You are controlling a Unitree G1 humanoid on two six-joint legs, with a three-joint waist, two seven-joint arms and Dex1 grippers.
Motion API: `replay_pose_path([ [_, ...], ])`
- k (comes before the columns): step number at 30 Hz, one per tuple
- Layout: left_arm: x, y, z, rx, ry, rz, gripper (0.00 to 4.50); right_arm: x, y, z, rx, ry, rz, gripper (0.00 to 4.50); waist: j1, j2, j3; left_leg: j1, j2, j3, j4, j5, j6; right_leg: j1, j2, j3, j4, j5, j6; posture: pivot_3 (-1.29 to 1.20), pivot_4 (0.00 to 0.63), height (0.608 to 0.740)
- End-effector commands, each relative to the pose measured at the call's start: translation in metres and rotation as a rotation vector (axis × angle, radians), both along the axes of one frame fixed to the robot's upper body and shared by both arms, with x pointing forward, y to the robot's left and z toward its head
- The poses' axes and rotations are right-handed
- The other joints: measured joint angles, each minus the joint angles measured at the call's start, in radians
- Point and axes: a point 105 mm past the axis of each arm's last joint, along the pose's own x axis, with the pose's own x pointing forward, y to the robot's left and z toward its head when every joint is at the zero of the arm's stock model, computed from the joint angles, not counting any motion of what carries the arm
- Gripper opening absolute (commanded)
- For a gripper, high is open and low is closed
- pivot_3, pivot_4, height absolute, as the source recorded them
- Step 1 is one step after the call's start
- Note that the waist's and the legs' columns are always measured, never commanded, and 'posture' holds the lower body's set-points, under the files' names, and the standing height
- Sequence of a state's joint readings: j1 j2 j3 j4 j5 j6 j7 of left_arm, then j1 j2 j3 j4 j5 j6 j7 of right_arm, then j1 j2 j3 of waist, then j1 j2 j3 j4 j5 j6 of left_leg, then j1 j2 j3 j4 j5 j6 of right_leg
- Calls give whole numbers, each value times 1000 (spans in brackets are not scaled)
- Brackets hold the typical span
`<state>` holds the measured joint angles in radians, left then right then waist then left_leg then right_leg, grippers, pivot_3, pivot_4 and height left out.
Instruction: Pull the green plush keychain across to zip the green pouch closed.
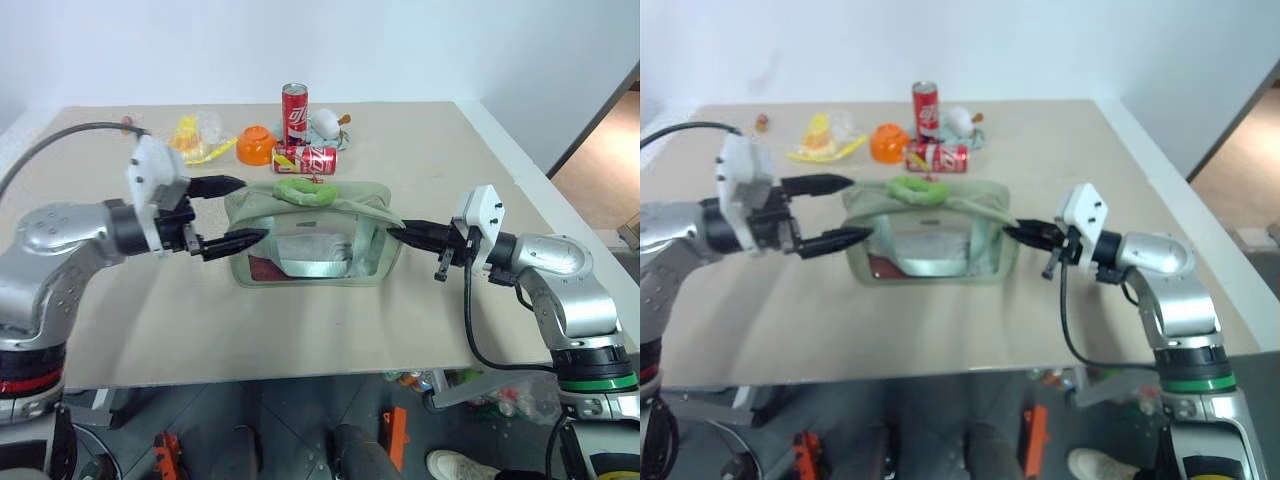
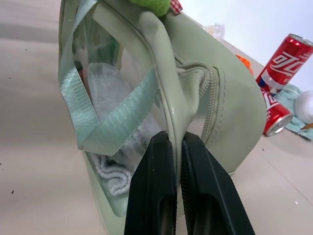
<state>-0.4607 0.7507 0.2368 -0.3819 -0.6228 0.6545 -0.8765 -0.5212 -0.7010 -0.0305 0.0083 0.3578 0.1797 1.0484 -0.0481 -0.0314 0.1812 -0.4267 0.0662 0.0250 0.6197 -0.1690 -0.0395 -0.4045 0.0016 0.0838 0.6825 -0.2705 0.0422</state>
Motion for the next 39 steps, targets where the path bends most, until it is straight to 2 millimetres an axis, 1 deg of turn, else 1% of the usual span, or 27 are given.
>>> replay_pose_path([
  [1, 1, 7, -4, -74, -43, 103, 4425, 0, 7, 7, -8, -31, 34, 0, 0, 0, 0, 0, 0, 0, 0, 0, 0, 1, 0, 0, 0, 0, 0, 0, 150, 740],
  [4, 6, 5, -22, -116, -12, 134, 4425, 0, 9, 8, -10, -35, 46, 0, 0, 0, 0, 0, 0, 0, 0, 0, 0, 1, 0, 0, 0, 1, -1, 0, 150, 740],
  [6, 7, 3, -29, -132, -1, 133, 4425, 0, 9, 10, -12, -37, 49, 0, 0, 0, 0, 1, 0, 0, 0, 1, 0, 0, 0, 0, 0, 1, -1, 0, 150, 740],
  [9, 13, -4, -30, -177, -12, 120, 3645, 0, 9, 11, -14, -41, 48, 0, 0, 0, 0, 1, 0, 0, 0, 1, 0, 0, 1, 0, 0, 2, -1, 0, 150, 740],
  [13, 19, -8, -35, -170, -6, 112, 2312, -3, 10, 11, -14, -42, 52, 0, -1, 0, 0, 1, 1, 0, 0, 1, 0, 0, 2, 1, 0, 2, -1, 0, 150, 740],
  [15, 19, -8, -38, -169, -2, 112, 1575, -6, 10, 13, 7, -16, 62, 0, -1, 0, 0, 1, 1, 0, 0, 1, 0, 0, 2, 1, 0, 2, -1, 0, 150, 740],
  [17, 18, -10, -40, -160, 1, 102, 804, -10, 9, 15, 5, 0, 74, 765, -1, 0, 0, 1, 1, 0, -1, 1, 0, 0, 2, 1, 0, 2, -2, 0, 150, 740],
  [18, 17, -11, -40, -162, 3, 96, 528, -12, 9, 17, -11, -13, 84, 1014, 0, 0, 0, 1, 0, 0, -1, 1, 0, 0, 2, 1, 0, 2, -2, 0, 150, 740],
  [19, 17, -12, -41, -161, 4, 94, 205, -14, 11, 20, -16, -26, 97, 1353, 1, 0, 0, 0, 0, 0, -1, 1, 0, 0, 1, 1, 0, 2, -1, 0, 150, 740],
  [20, 17, -13, -41, -158, 6, 88, 0, -16, 14, 25, -14, -34, 112, 1747, 1, 0, 0, 0, 0, 0, -1, 1, 0, 0, 1, 1, 0, 2, -1, 0, 150, 740],
  [23, 16, -16, -42, -158, 11, 74, 0, -21, 29, 49, 11, -100, 157, 2790, 0, 0, 0, 0, 0, 1, 0, 1, 0, 0, 1, 1, 0, 2, -1, 0, 150, 740],
  [24, 16, -18, -42, -159, 12, 69, 0, -23, 37, 57, 14, -134, 175, 3074, 0, 0, 0, 0, 0, 1, 0, 1, 0, -1, 1, 1, 0, 2, -1, 0, 150, 740],
  [26, 16, -20, -41, -159, 12, 64, 0, -24, 56, 76, 35, -205, 203, 3856, -1, 0, 0, 0, 0, 0, 0, 1, 0, -1, 1, 1, 0, 2, -1, 0, 150, 740],
  [28, 16, -23, -41, -161, 11, 60, 0, -26, 73, 88, 50, -255, 230, 4451, 0, 0, 0, 0, 1, 0, -1, 1, 0, -1, 2, 1, 0, 2, -2, 0, 150, 740],
  [31, 17, -26, -41, -162, 12, 54, 0, -25, 93, 91, 67, -258, 267, 4451, 7, -1, -1, -1, 0, -2, 0, 1, 1, 0, 1, -1, 0, 2, -1, 0, 150, 740],
  [34, 16, -29, -41, -163, 12, 50, 0, -20, 106, 87, 68, -251, 290, 4451, 7, -1, -1, -2, -1, -1, 0, 1, 1, -1, -1, -1, -1, 2, -2, 0, 150, 740],
  [36, 16, -30, -40, -163, 9, 49, 0, -13, 112, 79, 56, -227, 293, 4451, 7, -1, -1, -3, -2, -1, 0, 1, 1, -1, -3, -1, -1, 3, -4, 0, 150, 740],
  [38, 18, -29, -37, -171, 1, 61, 0, -8, 113, 70, 39, -201, 288, 4451, 7, -1, -1, -3, -3, -1, 0, 1, 1, -1, -3, -1, -1, 4, -4, 0, 150, 740],
  [39, 18, -29, -37, -171, -4, 65, 0, -5, 112, 68, 34, -196, 282, 4212, 7, -1, -1, -3, -3, -1, 0, 1, 1, -1, -3, -1, -1, 4, -4, 0, 150, 740],
])
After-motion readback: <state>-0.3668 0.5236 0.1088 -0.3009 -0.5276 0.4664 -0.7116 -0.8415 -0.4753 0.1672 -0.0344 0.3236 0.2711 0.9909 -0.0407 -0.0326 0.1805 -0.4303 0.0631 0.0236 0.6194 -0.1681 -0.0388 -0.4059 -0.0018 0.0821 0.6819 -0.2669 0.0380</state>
